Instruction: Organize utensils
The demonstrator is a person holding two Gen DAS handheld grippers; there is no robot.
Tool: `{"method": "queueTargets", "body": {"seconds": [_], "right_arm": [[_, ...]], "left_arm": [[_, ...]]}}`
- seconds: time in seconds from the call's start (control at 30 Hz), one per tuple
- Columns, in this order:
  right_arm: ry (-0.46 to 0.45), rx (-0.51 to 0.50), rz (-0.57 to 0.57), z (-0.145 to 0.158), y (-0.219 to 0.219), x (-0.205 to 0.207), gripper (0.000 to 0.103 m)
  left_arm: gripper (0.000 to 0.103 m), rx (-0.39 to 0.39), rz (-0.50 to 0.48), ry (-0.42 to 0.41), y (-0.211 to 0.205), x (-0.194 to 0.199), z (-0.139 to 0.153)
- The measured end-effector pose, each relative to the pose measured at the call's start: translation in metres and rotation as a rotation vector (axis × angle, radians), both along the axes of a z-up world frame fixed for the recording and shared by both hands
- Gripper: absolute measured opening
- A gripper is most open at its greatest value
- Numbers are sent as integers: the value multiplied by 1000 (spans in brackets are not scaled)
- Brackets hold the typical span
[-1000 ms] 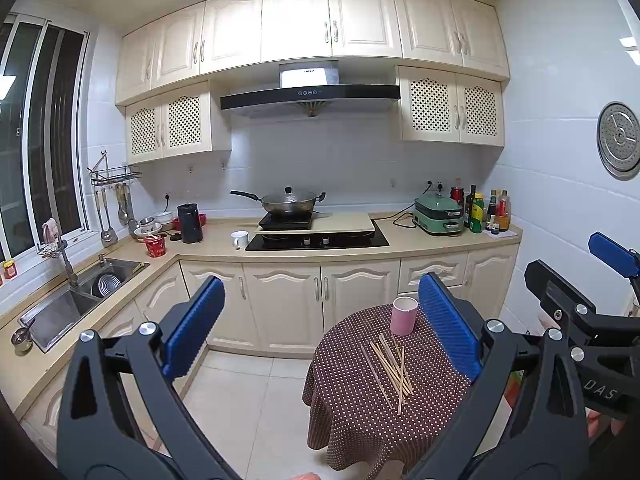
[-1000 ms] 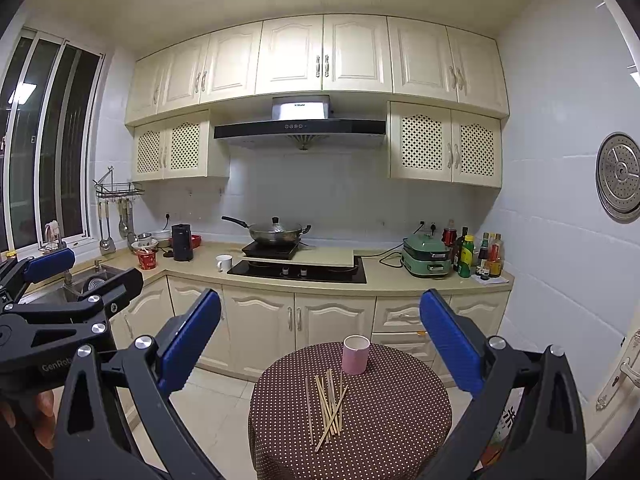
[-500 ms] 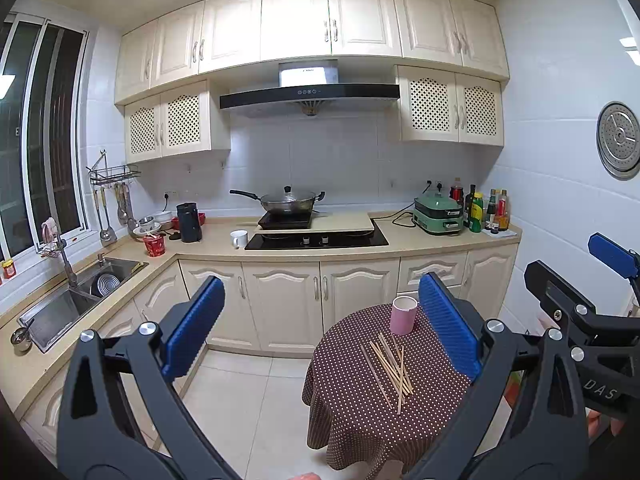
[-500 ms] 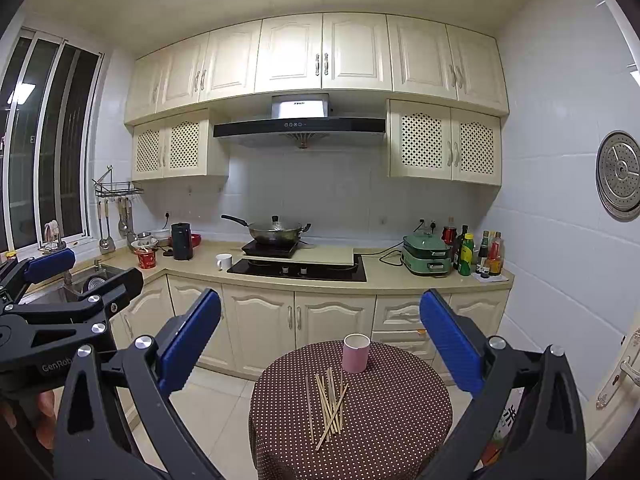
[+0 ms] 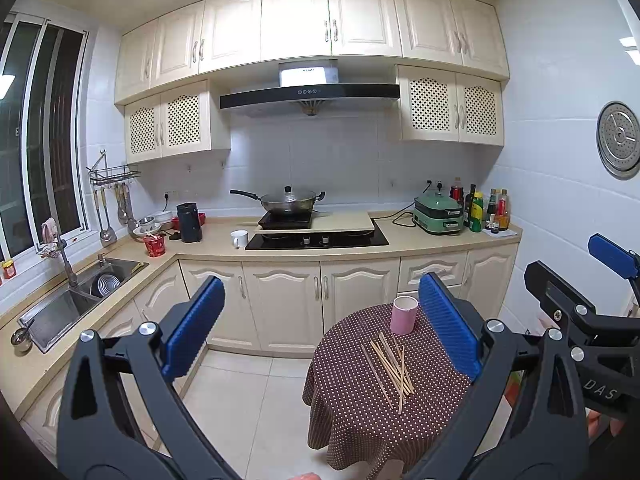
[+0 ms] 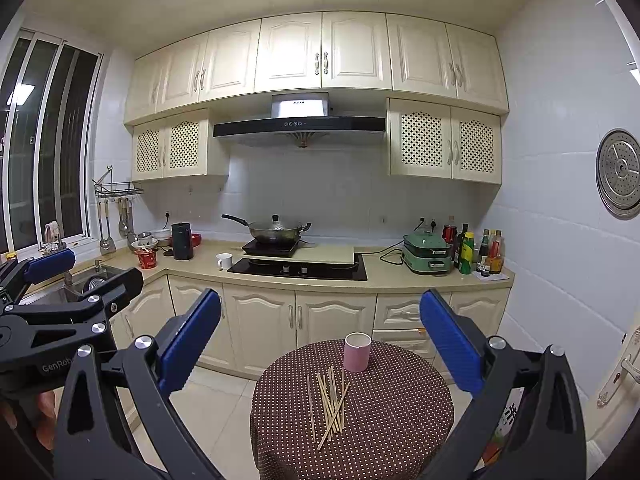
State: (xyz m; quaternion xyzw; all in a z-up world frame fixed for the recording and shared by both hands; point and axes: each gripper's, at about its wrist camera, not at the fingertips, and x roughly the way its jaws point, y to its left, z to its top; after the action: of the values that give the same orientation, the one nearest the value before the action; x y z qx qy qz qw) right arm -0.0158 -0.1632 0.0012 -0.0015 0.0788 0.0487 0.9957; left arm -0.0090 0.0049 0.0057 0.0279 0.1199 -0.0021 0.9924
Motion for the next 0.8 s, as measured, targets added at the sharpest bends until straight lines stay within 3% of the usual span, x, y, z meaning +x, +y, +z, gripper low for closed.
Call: {"method": "queueTargets", "body": {"seconds": [0.8], "right_arm": [[26,13,-8,1,4,8,96]], "left_arm": [[96,-2,-12,19,6,14,-6]]}}
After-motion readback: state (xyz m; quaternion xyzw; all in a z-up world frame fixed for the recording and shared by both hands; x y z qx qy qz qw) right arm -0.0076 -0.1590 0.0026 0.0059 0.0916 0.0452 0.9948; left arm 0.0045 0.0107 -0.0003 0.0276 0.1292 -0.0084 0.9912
